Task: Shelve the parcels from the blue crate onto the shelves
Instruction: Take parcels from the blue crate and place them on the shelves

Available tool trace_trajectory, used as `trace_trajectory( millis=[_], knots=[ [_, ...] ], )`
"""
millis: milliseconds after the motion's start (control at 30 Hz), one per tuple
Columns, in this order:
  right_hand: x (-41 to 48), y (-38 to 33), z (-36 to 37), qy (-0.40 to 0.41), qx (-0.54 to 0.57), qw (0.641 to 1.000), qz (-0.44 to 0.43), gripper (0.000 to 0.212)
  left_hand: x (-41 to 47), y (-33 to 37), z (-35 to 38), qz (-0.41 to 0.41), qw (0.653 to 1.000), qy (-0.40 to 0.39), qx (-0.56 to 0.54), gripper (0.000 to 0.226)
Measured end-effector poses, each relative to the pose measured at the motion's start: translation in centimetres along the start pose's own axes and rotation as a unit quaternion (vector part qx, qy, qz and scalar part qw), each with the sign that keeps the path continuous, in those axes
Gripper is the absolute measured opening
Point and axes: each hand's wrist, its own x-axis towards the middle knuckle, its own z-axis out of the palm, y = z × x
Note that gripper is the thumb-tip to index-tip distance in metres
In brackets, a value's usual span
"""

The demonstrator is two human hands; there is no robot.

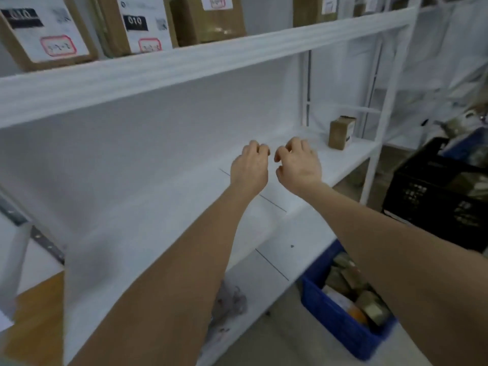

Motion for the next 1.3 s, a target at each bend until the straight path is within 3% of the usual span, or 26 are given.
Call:
trace_trajectory(
  millis=[200, 500, 800, 1300],
  knots=[
    [-5.8, 7.4, 7.4, -0.192, -0.015, 0.980, 0.043, 0.034, -3.5, 4.5, 10.5, -0.016, 0.984, -0.176, -0.029, 0.041],
    [-12.1, 20.0, 14.7, -0.338, -0.007, 0.941, 0.016, 0.039, -6.7, 13.9, 22.4, -0.070, 0.948, -0.306, -0.041, 0.041],
    [-13.7, 31.6, 19.5, -0.399, -0.016, 0.917, -0.012, 0.040, -6.5, 22.9, 31.3, -0.110, 0.935, -0.332, -0.058, 0.037],
    [-7.1, 44.5, 32.5, -0.473, -0.036, 0.878, -0.061, 0.033, 0.7, 27.0, 48.5, -0.193, 0.902, -0.381, -0.068, 0.038]
  ],
)
